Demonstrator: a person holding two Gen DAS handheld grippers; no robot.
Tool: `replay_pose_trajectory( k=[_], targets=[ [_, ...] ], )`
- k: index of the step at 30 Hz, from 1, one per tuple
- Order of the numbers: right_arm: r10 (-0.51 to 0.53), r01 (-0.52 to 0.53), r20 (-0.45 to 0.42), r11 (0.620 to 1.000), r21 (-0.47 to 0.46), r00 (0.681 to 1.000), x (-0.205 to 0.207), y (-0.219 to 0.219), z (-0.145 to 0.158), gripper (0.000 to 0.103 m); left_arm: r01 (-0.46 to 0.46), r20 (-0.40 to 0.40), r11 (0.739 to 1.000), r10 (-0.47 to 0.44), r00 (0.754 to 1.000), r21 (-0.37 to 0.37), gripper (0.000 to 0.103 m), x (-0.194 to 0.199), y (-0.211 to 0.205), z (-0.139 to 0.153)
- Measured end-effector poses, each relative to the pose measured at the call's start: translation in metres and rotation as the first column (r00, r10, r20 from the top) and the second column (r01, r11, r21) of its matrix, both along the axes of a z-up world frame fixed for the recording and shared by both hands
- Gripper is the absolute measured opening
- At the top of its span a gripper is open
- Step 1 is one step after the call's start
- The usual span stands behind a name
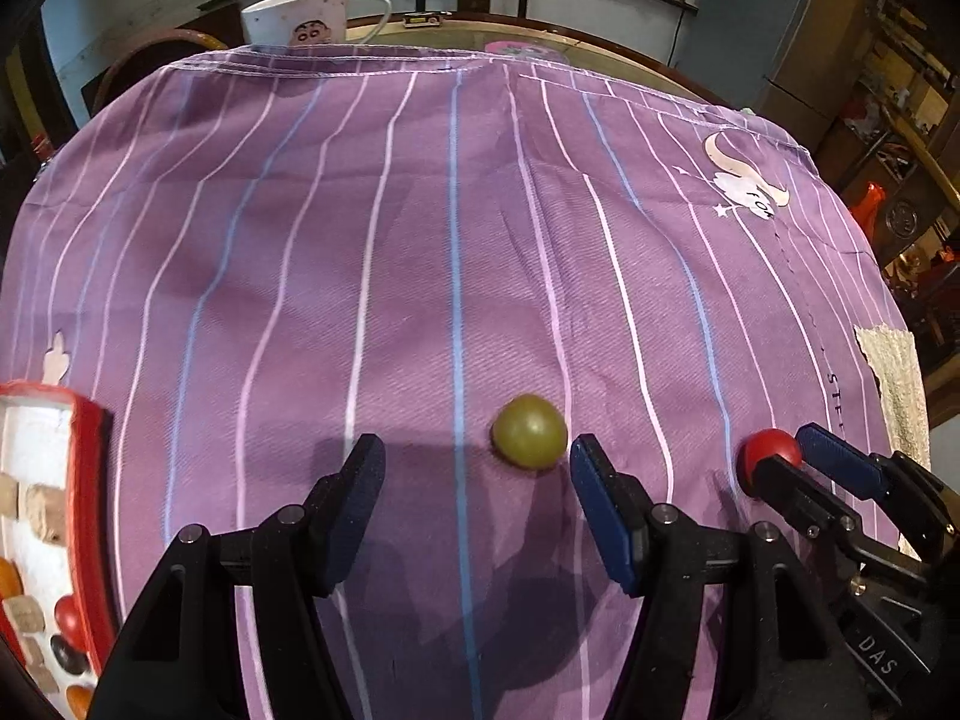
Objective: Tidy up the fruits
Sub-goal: 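Grasp the green grape with the left tool while the right tool grasps the red tomato, then carry the grape and tomato over the tray with both tools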
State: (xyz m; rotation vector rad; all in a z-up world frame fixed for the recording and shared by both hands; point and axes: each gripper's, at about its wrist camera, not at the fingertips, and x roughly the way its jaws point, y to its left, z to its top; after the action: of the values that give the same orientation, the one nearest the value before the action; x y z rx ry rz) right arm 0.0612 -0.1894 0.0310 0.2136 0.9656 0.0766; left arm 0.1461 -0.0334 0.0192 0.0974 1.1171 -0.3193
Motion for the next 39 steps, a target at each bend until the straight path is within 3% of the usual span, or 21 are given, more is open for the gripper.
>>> replay_pose_trajectory(
  k=[9,12,14,17,20,31,39],
  targets=[
    [-0.020,0.020,-0.024,1.000,-0.002,0.999,0.007,-0.009,-0.011,0.050,0.041,-0.001,0.999,-0.041,0.999,-0.004,0.060,0.003,-0.011,-0.009],
    [-0.008,0.009,-0.035,1.000,0.009,0.999,0.009,-0.006,-0.015,0.048,0.029,0.009,1.000,-0.029,1.000,0.008,0.042,0.005,-0.011,-0.008],
    [0.000,0.001,-0.034,1.000,0.017,0.999,0.009,-0.004,-0.016,0.047,0.029,-0.002,0.999,-0.029,1.000,-0.021,0.024,0.006,-0.010,-0.007],
    [0.014,-0.013,-0.036,1.000,0.026,0.999,0.009,0.001,-0.017,0.037,0.023,0.004,1.000,-0.023,1.000,-0.007,0.024,0.003,-0.011,-0.006],
    [0.019,-0.018,-0.030,0.999,0.031,0.999,0.007,0.002,-0.015,0.034,0.011,-0.002,1.000,-0.011,1.000,-0.021,0.024,-0.003,-0.008,-0.006],
    [0.029,-0.027,-0.029,0.997,0.071,0.999,-0.018,0.014,-0.003,0.034,-0.051,-0.007,0.992,0.051,0.999,-0.117,0.024,-0.037,0.023,0.015],
    [0.054,-0.052,-0.034,0.996,0.075,0.998,-0.044,0.040,0.006,0.034,-0.065,0.015,0.994,0.066,0.998,-0.083,0.024,-0.072,0.051,0.030]
  ],
)
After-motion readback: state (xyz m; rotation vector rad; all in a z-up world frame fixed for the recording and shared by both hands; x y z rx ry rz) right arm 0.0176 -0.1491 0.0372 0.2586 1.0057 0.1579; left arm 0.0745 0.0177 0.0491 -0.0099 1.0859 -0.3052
